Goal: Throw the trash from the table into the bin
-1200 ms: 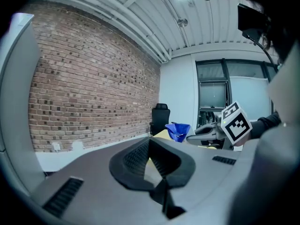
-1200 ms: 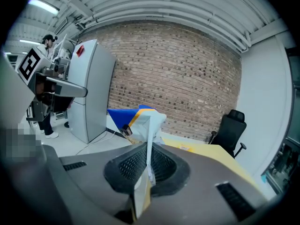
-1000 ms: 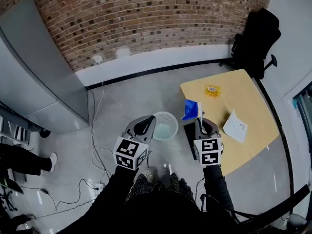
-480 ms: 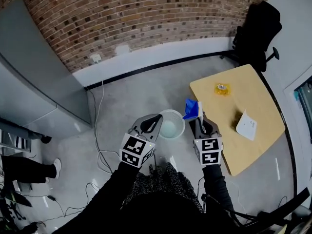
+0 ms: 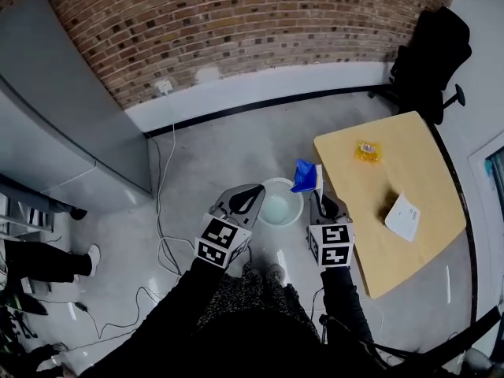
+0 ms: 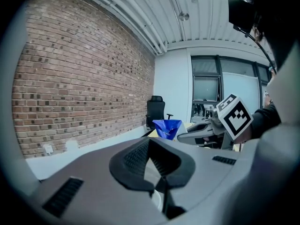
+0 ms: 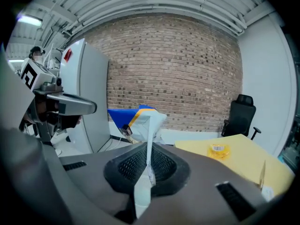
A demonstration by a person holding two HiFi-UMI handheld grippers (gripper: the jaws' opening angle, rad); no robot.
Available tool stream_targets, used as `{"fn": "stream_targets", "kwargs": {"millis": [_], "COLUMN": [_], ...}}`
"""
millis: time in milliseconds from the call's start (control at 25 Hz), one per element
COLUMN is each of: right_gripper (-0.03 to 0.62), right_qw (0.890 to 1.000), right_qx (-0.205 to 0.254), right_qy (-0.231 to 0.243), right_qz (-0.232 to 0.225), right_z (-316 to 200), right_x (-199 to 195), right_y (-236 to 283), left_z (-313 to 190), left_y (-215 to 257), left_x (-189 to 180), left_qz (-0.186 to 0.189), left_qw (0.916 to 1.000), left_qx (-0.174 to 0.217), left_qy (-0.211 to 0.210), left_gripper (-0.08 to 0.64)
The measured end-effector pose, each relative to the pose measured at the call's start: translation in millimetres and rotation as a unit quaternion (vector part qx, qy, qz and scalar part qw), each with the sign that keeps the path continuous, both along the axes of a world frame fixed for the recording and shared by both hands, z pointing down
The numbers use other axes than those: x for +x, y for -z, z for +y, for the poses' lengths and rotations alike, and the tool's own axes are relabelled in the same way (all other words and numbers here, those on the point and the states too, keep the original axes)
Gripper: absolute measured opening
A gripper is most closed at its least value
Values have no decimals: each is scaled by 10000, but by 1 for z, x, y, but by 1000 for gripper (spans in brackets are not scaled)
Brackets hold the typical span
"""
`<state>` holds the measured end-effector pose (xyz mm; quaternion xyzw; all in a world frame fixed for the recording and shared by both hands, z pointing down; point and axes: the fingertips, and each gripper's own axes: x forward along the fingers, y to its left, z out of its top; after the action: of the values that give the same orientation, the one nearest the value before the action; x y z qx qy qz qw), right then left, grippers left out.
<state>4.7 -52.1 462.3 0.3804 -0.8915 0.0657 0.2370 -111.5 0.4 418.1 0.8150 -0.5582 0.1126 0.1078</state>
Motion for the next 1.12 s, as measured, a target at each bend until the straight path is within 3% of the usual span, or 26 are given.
{"fn": "stream_targets", "kwargs": {"millis": [160,360,560,760,1120], "right_gripper": [17,17,17,17,17], "right_qw": [9997,9991,9978,9971,9965], "right_qx": [-160,-134,-279,-407,-688], "right_qy": [162,386,570,627,479], "right_qz": [-130,-98,-206,-165,-32], "right_z": [-5,-16,-24,-33,-55], "right_x": [5,-4,-17,-23,-39], "right_y": [-15,-34,-62,-95,-163], "left_z": [-7,-23,-46,-59,-90], "left_y": [-18,-25,-49,-79,-141], "left_x": [11,18,17,14,-20], "left_qz": [-6,148,-193,-292,-141], "left_qw": [9999,9993,9995,9992,9994], "left_qx": [-161,287,248,84,-72], "left_qy": [-14,-166,-99,-262,-310], "left_gripper": [-2,-2,-2,-2,-2]}}
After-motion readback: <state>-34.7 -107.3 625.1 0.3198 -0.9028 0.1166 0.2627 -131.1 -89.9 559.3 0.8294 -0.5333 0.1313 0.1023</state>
